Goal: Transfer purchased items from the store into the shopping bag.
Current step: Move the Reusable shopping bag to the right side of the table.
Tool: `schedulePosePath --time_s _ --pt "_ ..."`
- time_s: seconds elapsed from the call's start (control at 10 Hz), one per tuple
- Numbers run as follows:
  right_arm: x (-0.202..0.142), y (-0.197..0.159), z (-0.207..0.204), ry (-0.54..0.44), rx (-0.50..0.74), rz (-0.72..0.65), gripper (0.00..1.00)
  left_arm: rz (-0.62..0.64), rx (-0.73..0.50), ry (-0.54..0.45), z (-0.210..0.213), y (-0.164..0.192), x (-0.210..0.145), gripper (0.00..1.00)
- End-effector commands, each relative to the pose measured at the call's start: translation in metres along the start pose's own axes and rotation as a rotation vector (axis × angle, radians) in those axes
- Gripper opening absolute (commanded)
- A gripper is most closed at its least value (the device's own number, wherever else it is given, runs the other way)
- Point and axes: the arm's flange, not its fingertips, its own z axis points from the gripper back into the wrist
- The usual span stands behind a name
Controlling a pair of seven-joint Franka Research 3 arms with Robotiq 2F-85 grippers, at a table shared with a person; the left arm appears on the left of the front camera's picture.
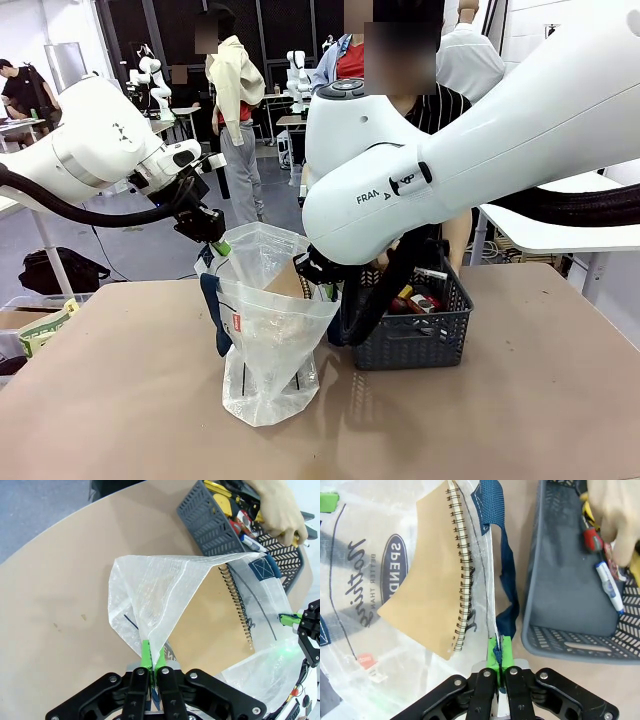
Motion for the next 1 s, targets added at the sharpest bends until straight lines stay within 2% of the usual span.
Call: schedulePosePath --time_s 0.0,0.9 --pt "-0.0032 -0.0016 -0.0001 -0.009 -0.004 0.000 0.00 -0.001 0.004 -0.004 0.0007 0.0029 0.0000 0.00" --pt "-0.0032 -0.0016 -0.0001 -0.009 -0.004 0.000 0.00 -0.001 0.004 -0.004 0.0007 0.0029 0.0000 0.00"
